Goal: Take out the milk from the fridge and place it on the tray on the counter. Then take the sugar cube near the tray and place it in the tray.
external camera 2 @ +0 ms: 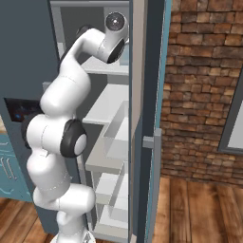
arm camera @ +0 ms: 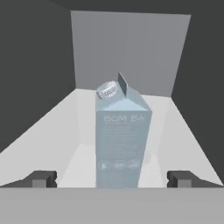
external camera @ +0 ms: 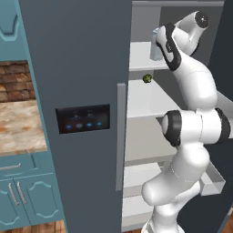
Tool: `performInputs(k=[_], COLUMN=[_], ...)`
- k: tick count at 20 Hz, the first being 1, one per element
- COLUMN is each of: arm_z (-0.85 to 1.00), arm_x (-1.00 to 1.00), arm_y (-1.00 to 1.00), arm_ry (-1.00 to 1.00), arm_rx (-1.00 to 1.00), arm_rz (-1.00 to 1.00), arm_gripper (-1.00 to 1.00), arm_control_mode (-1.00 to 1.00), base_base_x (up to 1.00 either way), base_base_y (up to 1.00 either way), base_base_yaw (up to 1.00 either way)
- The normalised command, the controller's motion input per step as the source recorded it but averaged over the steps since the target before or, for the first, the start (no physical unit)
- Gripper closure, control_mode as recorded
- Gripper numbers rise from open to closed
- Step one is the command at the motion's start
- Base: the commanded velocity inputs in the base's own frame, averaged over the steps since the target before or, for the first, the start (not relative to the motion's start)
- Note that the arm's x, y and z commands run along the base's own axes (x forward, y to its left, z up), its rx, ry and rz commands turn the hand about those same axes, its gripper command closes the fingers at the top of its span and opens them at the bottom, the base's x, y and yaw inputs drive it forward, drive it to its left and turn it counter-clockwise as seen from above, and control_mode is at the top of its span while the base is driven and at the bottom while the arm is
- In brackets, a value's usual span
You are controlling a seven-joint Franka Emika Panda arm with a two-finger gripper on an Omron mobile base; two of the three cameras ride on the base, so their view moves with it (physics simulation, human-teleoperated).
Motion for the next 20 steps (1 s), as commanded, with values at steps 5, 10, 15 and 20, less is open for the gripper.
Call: performInputs(k=[5, 10, 15, 20], arm_z=[0.0, 0.0, 0.0, 0.0], arm_x=[0.37, 0.33, 0.32, 0.32], arm_y=[0.0, 0.0, 0.0, 0.0], arm_ry=[0.0, 0.0, 0.0, 0.0], arm_rx=[0.0, 0.0, 0.0, 0.0], arm_rz=[0.0, 0.0, 0.0, 0.0], arm_gripper=[-1.0, -1.0, -1.0, -1.0], arm_control_mode=[-1.0, -1.0, -1.0, -1.0], base_base_x=[0.0, 0.0, 0.0, 0.0], base_base_y=[0.0, 0.0, 0.0, 0.0], base_base_yaw=[0.0, 0.0, 0.0, 0.0])
